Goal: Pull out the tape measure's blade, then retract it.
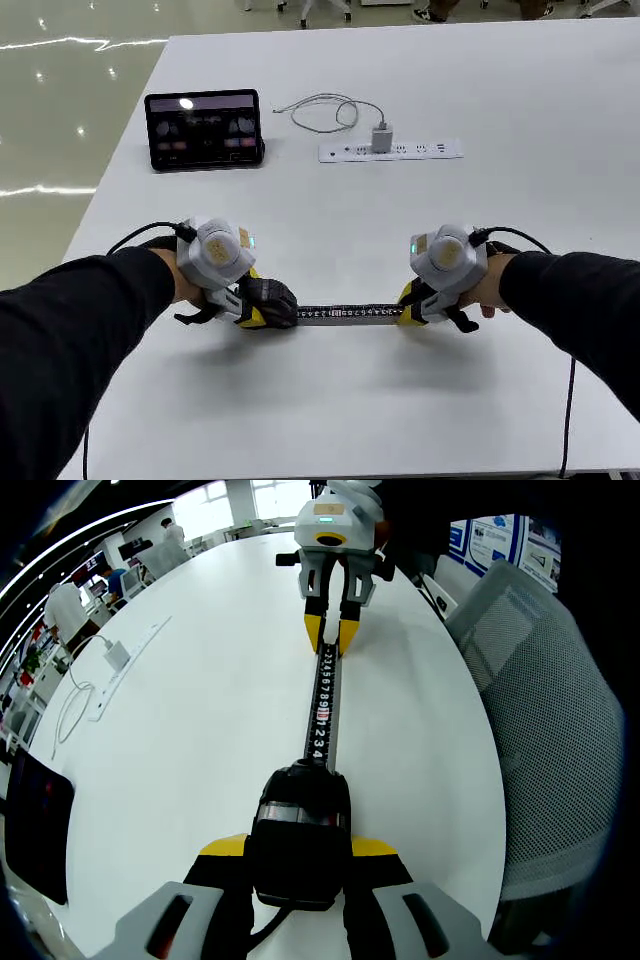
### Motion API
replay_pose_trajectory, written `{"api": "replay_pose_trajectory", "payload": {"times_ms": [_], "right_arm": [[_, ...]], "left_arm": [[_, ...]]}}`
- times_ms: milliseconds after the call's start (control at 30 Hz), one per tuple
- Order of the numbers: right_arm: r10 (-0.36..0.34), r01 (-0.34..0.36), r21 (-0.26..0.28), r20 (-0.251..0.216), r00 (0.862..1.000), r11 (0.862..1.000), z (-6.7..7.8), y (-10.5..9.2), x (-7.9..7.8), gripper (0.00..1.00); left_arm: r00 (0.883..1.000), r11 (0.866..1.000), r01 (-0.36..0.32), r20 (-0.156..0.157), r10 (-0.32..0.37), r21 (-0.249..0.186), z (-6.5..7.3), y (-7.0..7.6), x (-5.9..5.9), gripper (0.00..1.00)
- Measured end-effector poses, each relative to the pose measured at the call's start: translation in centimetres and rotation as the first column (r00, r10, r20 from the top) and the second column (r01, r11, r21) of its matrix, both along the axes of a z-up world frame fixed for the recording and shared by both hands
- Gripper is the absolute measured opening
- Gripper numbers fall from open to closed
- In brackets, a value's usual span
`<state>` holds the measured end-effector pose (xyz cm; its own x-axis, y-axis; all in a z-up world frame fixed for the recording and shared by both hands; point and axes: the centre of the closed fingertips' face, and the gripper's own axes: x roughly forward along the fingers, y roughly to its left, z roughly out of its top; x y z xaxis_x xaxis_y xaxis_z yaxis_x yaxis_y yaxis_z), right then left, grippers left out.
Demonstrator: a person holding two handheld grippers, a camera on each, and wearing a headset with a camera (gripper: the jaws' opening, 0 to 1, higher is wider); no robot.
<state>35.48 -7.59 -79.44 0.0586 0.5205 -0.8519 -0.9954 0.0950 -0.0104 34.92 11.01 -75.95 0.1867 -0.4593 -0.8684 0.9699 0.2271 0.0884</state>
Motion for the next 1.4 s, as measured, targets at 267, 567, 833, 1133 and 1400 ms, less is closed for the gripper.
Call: {"api": "replay_pose_trajectory", "payload": {"times_ms": [267, 567, 833, 1133, 1400], "right_arm": [[-0.008, 0.008, -0.010, -0.002, 1.000, 1.000, 0.0, -1.0, 0.0, 0.09], [-0.029, 0.029, -0.012, -0.005, 1.000, 1.000, 0.1, -2.0, 0.1, 0.09], [-0.035, 0.035, -0.013, -0.005, 0.999, 0.999, 0.0, -2.7, 0.2, 0.09], [-0.029, 0.029, -0.022, 0.003, 1.000, 0.999, 0.0, -3.7, 0.3, 0.09], [-0.035, 0.035, -0.030, 0.004, 0.999, 0.999, 0.0, -4.6, 0.2, 0.10]], "left_arm": [[1.000, 1.000, 0.005, -0.004, -0.005, 0.001, 0.0, 0.0, 0.0, 0.30], [1.000, 1.000, 0.006, -0.005, -0.006, 0.000, -0.1, 0.0, 0.2, 0.30], [1.000, 1.000, 0.007, -0.010, -0.007, -0.002, -0.3, 0.0, 0.3, 0.30], [1.000, 1.000, 0.007, -0.007, -0.007, -0.003, -0.3, 0.1, 0.3, 0.30], [1.000, 1.000, 0.005, -0.009, -0.005, -0.004, -0.3, 0.0, 0.2, 0.30]]}}
